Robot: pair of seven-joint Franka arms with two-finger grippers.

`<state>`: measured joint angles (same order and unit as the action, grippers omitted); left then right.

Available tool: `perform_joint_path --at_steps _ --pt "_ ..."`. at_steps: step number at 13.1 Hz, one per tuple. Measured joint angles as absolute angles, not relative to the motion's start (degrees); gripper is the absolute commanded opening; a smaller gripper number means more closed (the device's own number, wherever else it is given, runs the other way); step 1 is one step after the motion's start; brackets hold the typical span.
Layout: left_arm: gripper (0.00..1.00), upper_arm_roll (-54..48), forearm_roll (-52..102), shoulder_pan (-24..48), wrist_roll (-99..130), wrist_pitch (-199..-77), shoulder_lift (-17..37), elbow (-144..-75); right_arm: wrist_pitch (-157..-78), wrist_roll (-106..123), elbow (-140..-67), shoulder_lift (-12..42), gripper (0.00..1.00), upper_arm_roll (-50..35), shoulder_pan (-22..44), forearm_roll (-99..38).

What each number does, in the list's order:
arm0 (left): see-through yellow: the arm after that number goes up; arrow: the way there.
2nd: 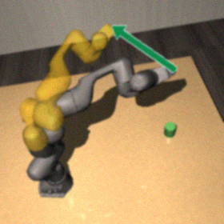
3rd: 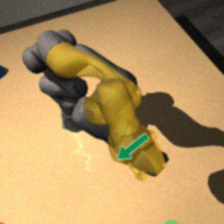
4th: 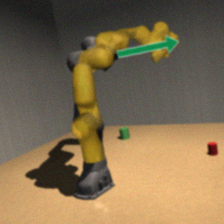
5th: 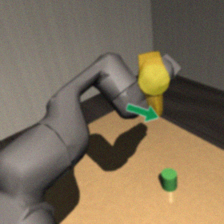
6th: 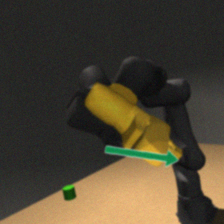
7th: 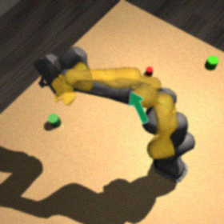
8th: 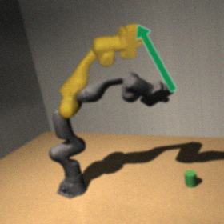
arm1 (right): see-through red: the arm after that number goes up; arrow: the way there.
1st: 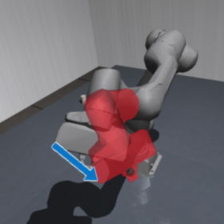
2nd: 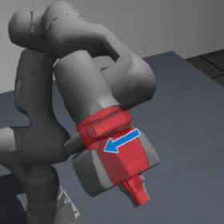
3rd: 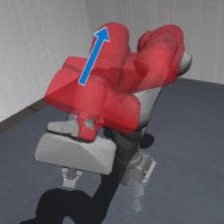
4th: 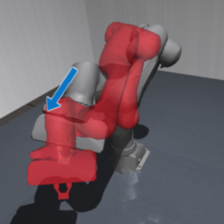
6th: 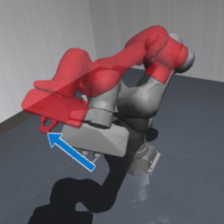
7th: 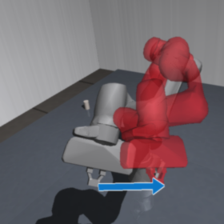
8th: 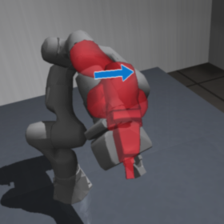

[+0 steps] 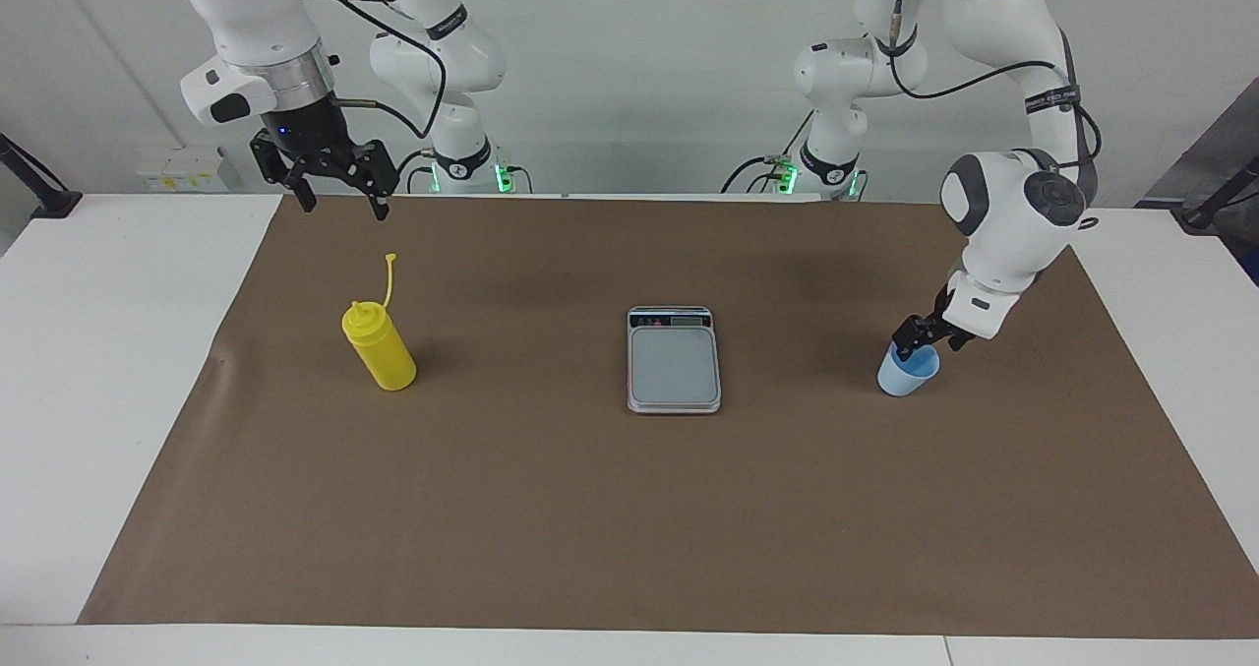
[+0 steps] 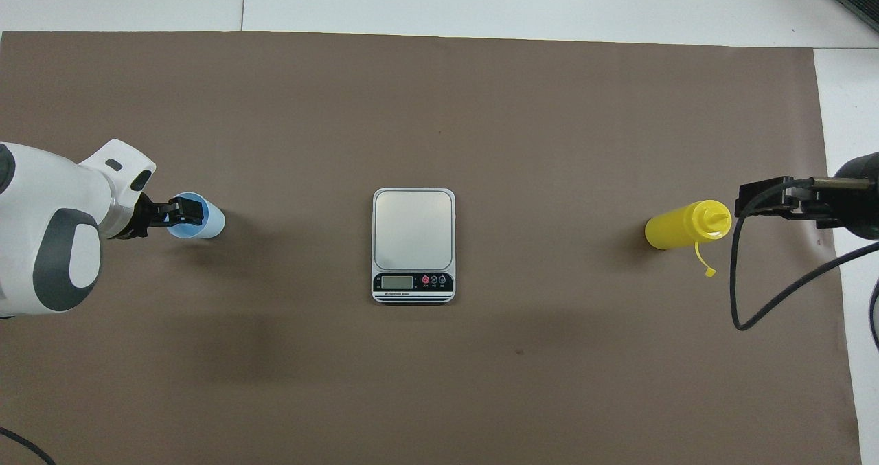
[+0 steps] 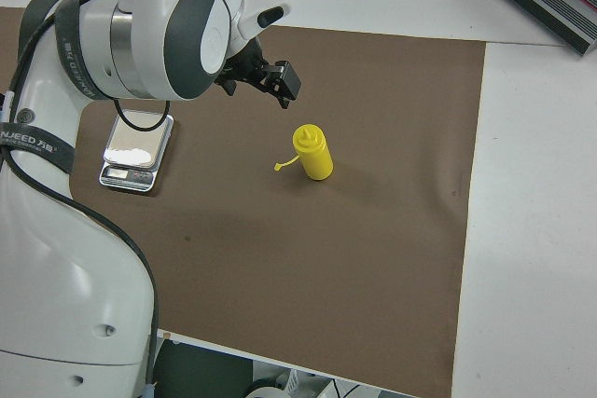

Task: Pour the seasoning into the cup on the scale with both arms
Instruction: 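Reach the left gripper to the light blue cup and grasp it, then lift the blue cup with the left gripper and carry it onto the scale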

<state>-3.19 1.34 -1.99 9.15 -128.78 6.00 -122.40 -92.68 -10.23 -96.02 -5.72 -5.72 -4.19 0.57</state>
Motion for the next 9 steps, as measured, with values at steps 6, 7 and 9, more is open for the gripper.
perform_joint_path --at_steps 6,7,9 --pt "0.2 -3.33 1.34 -1.98 9.14 -130.1 6.42 -123.02 -92.68 -10.23 -96.06 -5.72 1.0 -5.64 -4.3 0.57" --pt "0.0 -3.4 1.34 -1.97 9.14 -130.37 6.49 -123.08 -92.68 -10.23 -96.07 -5.72 1.0 -5.64 -4.31 0.57" --pt "0.0 -3.45 1.34 -1.97 8.86 -130.62 6.64 -123.16 -92.68 -10.23 -96.07 -5.72 1.0 -5.64 -4.31 0.57"
